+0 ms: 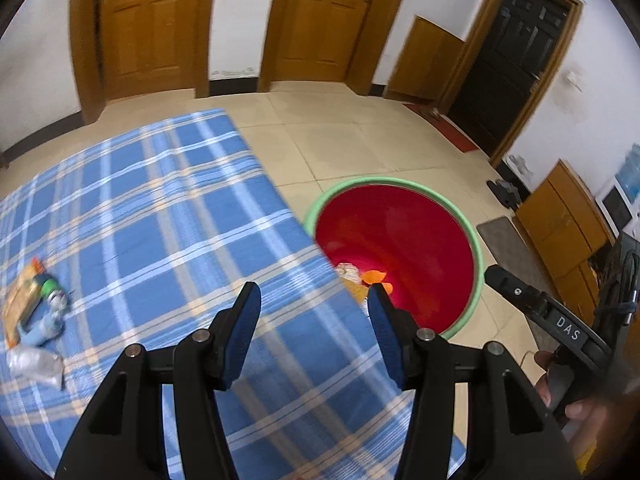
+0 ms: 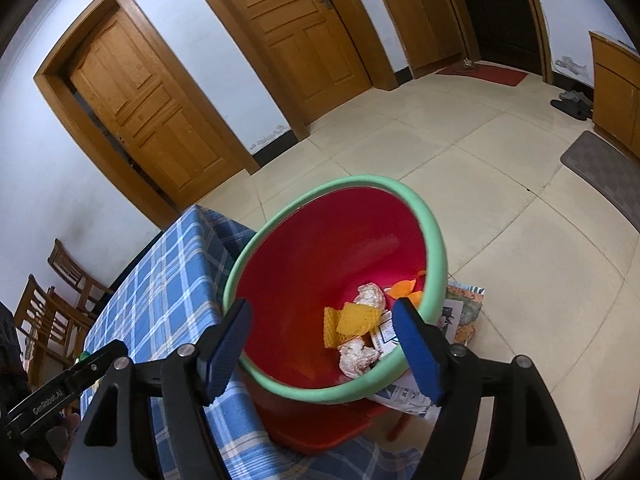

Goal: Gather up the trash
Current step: 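Move both tools back over the table and grasp the clear plastic bag with the left tool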

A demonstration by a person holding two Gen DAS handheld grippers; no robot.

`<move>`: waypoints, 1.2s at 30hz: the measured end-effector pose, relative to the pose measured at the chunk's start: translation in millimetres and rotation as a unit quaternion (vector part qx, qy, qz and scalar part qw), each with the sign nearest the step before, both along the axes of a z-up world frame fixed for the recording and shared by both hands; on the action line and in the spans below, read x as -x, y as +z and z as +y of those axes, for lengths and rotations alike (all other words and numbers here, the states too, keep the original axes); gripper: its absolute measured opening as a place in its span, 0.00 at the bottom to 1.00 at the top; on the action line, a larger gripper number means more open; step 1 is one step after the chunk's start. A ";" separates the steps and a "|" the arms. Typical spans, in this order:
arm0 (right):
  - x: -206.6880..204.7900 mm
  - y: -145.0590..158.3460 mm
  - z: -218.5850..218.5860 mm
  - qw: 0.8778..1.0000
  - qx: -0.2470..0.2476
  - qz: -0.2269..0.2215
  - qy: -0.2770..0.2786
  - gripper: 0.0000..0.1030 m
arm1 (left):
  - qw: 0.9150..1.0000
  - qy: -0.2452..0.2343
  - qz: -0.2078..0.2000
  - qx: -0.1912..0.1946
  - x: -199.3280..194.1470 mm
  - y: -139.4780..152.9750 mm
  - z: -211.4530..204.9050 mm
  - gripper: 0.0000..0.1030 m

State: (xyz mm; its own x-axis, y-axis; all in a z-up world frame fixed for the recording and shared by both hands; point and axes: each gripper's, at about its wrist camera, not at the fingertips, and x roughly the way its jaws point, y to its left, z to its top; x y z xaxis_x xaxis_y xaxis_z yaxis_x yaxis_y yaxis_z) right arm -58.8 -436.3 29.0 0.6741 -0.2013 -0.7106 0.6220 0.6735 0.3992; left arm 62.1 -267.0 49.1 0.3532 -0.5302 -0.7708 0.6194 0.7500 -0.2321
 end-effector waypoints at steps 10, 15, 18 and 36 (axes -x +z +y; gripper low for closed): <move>-5.4 8.0 16.3 1.000 0.006 -0.001 0.022 0.75 | 0.995 0.104 0.002 -0.010 -15.6 -1.7 67.1 0.54; -9.3 9.3 24.5 1.000 0.005 0.000 0.030 0.76 | 0.989 0.149 -0.002 -0.016 -20.9 -4.2 97.3 0.54; -11.6 9.8 29.5 0.999 0.004 0.001 0.036 0.76 | 0.984 0.175 -0.009 -0.022 -23.0 -5.4 113.9 0.54; -29.7 7.2 57.2 0.998 0.014 0.021 0.062 0.77 | 0.945 0.326 0.036 -0.020 -52.5 -39.0 213.5 0.54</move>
